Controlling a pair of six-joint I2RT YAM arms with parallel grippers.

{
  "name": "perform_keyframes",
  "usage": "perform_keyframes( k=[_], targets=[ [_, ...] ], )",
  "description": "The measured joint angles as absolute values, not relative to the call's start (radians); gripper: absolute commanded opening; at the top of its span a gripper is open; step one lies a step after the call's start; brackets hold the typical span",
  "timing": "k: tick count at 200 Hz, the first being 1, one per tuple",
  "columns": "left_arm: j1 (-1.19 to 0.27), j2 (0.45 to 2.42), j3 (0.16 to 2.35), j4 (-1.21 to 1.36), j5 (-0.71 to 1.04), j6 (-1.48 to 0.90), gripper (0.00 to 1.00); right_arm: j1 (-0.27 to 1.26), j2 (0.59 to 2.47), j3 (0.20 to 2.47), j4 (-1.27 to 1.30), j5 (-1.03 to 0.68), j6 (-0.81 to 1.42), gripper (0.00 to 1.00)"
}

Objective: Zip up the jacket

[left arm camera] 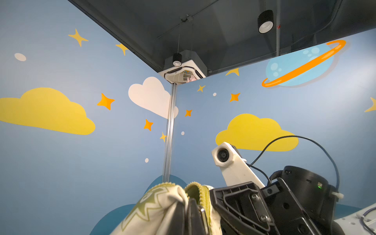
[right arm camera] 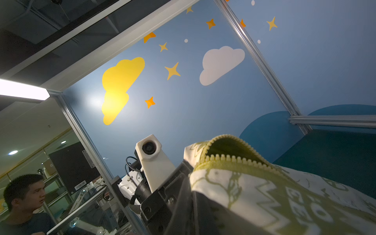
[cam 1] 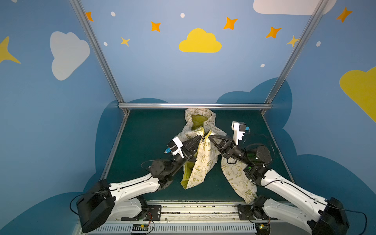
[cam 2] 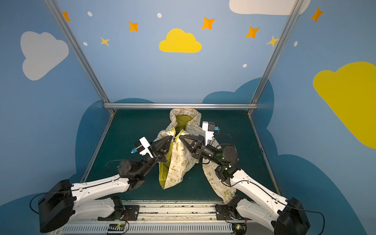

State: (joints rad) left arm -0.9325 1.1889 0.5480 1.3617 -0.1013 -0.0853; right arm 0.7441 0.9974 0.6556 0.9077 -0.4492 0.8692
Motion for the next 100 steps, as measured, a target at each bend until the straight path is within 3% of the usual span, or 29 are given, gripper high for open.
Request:
perform_keyframes(
  k=[54,100],
  targets=[
    [-0.915,1.179,0.547,1.283,-0.153,-0.095,0.03,0.709,1.103,0.656,0.989,-0.44,0.896,0.0],
    [-0.772,1.258,0.547,1.187,-0.088,-0.278,0.03,0.622,1.265,0.656,1.056,-0.49,0.96,0.0]
  ],
)
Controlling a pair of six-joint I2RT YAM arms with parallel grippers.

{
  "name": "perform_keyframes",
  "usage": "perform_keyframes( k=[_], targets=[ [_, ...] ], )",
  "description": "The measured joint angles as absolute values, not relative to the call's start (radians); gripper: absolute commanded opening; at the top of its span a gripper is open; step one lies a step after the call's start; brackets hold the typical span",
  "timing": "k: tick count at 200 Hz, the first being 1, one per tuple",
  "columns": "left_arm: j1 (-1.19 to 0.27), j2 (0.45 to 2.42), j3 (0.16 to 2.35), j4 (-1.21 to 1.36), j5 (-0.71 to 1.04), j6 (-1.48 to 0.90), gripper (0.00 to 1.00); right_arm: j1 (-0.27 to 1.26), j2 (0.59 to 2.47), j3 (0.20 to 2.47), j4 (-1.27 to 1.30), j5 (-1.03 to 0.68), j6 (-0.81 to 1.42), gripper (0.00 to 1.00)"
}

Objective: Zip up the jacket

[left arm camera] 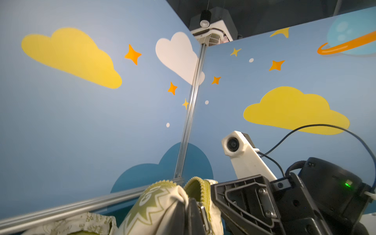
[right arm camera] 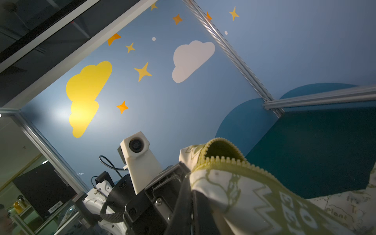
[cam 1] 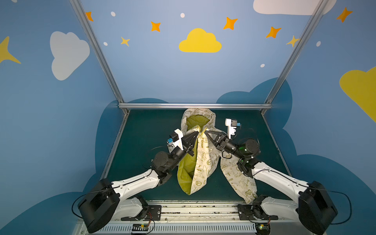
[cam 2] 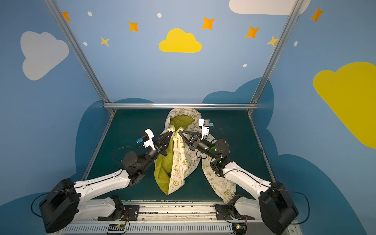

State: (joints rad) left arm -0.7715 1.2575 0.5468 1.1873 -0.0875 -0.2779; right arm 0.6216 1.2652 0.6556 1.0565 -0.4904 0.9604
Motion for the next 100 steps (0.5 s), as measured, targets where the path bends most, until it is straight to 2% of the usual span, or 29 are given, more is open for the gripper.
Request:
perform_keyframes(
  k=[52,100],
  targets=[
    [-0.691,1.415,0.563,1.12,-0.049,-0.482,0.03,0.519,1.539,0.693,1.185,-0.621,1.098,0.0],
    [-0.687,1.379,0.575,0.952,-0.032,-0.575,0.03,0.48,1.491,0.668,1.186,-0.574,1.088,0.34]
  ],
)
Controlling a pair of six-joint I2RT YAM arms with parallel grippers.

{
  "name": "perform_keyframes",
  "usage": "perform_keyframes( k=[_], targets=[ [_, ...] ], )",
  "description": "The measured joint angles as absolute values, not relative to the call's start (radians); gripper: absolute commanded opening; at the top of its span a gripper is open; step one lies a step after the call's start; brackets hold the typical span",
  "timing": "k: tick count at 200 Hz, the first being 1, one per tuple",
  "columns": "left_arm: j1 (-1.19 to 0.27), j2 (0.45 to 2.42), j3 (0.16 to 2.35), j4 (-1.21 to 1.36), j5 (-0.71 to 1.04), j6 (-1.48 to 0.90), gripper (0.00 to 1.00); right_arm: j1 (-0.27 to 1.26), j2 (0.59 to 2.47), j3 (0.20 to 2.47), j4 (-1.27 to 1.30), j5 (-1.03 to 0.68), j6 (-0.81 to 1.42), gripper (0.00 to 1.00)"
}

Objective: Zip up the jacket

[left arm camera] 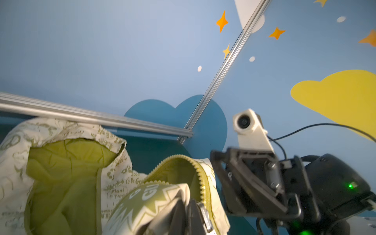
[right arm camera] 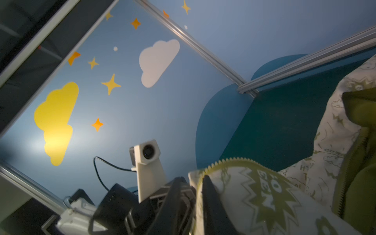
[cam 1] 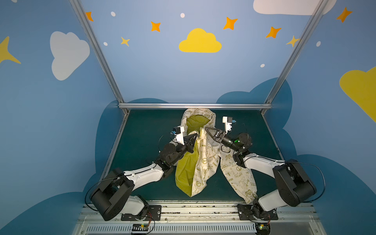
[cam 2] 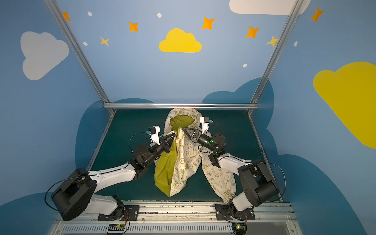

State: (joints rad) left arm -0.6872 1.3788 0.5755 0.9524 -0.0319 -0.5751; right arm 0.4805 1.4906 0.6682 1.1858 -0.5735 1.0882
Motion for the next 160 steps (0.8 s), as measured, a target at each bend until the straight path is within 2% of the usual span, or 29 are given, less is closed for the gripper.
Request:
perform_keyframes(
  k=[18,40,62,92,121,160],
  targets=[
    [-0.687,1.349,0.587,0.843,-0.021,-0.594,0.03,0.465,1.443,0.628,1.18,-0.55,1.076,0.43],
    [-0.684,1.311,0.629,0.696,-0.005,-0.624,0.03,0.466,1.381,0.576,1.111,-0.538,1.03,0.45],
    [-0.679,1.273,0.683,0.548,0.012,-0.657,0.03,0.469,1.269,0.567,0.899,-0.533,0.909,0.46],
    [-0.675,1.237,0.711,0.426,0.039,-0.707,0.03,0.495,1.071,0.638,0.532,-0.496,0.592,0.46],
    [-0.674,1.23,0.711,0.347,0.064,-0.75,0.03,0.548,0.93,0.698,0.311,-0.446,0.247,0.47],
    [-0.672,1.196,0.711,0.294,0.086,-0.796,0.03,0.664,0.899,0.814,0.005,-0.4,-0.229,0.48]
  ],
)
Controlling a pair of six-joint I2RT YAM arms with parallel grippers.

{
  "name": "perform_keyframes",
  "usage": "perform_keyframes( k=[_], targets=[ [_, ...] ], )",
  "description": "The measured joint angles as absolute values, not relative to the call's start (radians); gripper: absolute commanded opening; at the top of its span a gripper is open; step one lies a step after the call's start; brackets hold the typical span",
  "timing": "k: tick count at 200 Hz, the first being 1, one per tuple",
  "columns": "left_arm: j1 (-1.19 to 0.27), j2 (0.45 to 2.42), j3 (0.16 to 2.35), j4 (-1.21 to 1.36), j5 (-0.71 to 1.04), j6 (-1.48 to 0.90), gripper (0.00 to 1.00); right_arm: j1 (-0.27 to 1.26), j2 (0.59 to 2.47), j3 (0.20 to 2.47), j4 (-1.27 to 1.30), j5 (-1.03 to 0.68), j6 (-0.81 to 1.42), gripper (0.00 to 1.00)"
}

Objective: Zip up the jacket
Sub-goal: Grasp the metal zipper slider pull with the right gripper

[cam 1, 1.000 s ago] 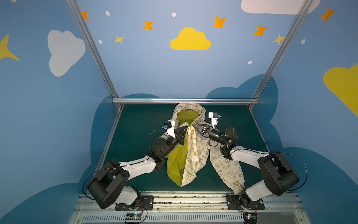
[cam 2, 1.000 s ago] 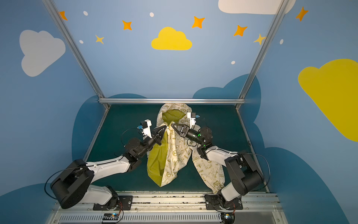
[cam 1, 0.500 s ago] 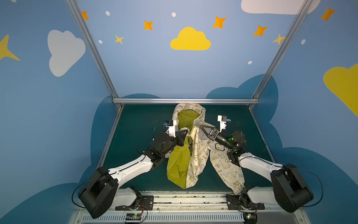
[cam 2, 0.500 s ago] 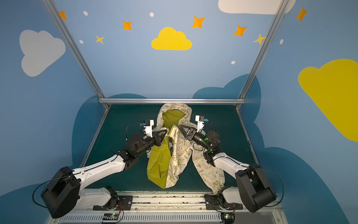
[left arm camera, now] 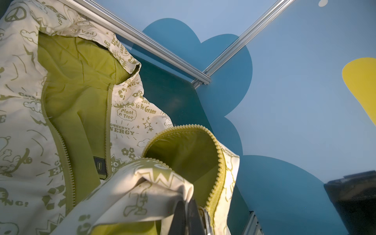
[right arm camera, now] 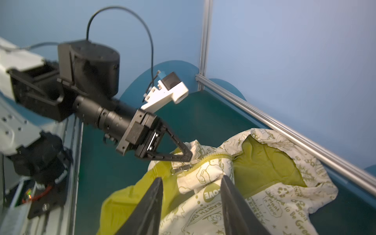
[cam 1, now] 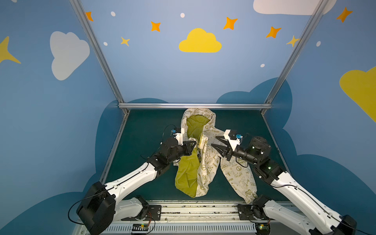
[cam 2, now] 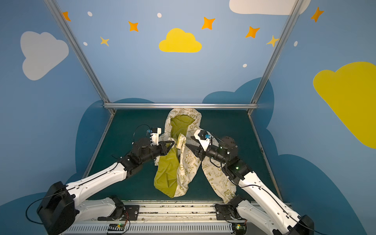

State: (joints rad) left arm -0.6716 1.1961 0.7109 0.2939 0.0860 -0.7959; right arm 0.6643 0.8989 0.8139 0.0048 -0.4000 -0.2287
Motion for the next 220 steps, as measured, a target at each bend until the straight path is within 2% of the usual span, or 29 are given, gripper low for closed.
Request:
perform_keyframes(
  k=[33,66,144,182,220],
  targets=[
    [-0.668,1.15,0.711,0.289,0.102,-0.82,0.03,0.761,0.948,0.926,-0.181,-0.363,-0.479,0.48],
    [-0.668,1.132,0.711,0.274,0.112,-0.834,0.03,0.837,1.028,0.978,-0.266,-0.304,-0.606,0.48],
    [-0.668,1.108,0.709,0.278,0.136,-0.845,0.03,0.915,1.11,0.959,-0.17,-0.114,-0.671,0.49],
    [-0.668,1.108,0.709,0.278,0.143,-0.845,0.03,0.938,1.148,0.959,-0.108,-0.06,-0.689,0.53],
    [-0.668,1.108,0.709,0.278,0.146,-0.845,0.03,0.947,1.179,0.959,-0.071,-0.035,-0.696,0.52]
  ],
)
